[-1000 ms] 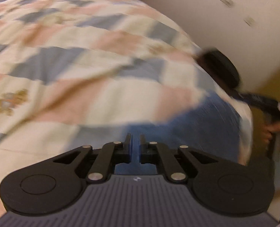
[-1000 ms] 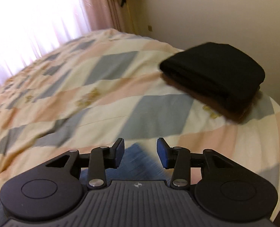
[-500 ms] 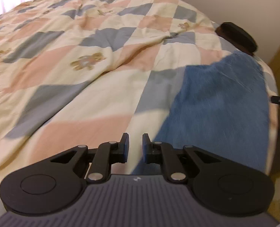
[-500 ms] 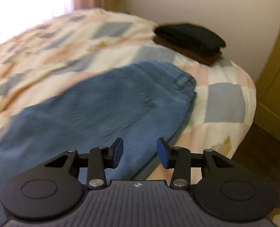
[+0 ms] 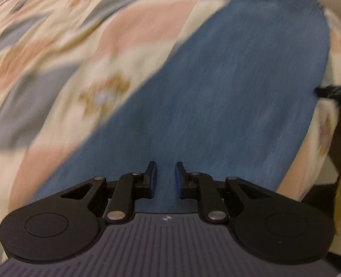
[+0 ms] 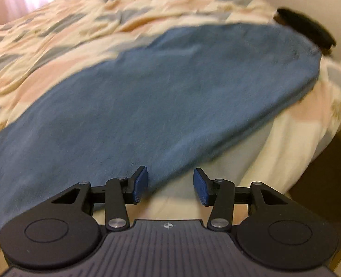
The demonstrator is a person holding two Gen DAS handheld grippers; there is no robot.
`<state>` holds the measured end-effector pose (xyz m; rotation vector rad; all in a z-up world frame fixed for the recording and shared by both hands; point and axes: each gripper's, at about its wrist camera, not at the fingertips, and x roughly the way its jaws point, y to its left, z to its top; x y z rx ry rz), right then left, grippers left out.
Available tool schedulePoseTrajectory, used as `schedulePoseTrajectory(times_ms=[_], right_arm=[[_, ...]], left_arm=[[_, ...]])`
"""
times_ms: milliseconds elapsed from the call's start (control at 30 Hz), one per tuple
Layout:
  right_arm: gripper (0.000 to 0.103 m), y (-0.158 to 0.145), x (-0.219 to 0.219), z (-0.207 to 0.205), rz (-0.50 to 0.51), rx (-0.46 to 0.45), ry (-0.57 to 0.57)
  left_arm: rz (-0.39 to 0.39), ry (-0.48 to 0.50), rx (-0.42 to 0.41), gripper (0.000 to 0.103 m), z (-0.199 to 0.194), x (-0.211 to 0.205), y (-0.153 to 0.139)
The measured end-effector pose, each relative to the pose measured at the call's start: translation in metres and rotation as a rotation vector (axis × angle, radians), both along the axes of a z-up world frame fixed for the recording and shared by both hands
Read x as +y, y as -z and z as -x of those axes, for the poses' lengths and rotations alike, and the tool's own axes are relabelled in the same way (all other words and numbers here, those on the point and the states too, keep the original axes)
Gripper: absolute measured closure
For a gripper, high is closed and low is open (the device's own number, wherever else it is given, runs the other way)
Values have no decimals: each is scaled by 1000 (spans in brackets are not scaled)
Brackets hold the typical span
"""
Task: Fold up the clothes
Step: 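Open both grippers and move back from the lengthwise-folded jeans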
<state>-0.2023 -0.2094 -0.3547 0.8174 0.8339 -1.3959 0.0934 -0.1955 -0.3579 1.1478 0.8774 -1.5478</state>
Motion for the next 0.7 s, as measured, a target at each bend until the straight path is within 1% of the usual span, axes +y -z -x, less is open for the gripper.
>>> schedulePoseTrajectory(times_ms=[67, 100, 133, 200, 333, 433, 500, 600, 700], right_arm=[[56, -4, 14, 5, -10, -45, 30], [56, -7, 23, 7, -9, -72, 52], [56, -11, 32, 10, -6, -97, 74], [56, -22, 56, 14, 18, -127, 100], [55, -55, 111, 22, 77, -141, 143], [52, -88, 158, 27, 147, -150, 178], [51, -112, 190, 29, 183, -148, 203], [51, -139, 217, 30, 212, -155, 222], [50, -165, 238, 28, 253, -152, 214]], left_arm=[[-22, -26, -47, 89, 1, 9, -7], [-36, -42, -68, 90, 5, 12, -14], [-33, -47, -79, 90, 9, 16, -23], [12, -35, -80, 90, 19, 30, -50], [95, 3, -66, 87, 43, 62, -105], [153, 49, -46, 79, 61, 90, -146], [186, 83, -43, 78, 72, 107, -169], [226, 120, -29, 78, 84, 126, -200], [263, 151, -17, 78, 90, 137, -223]])
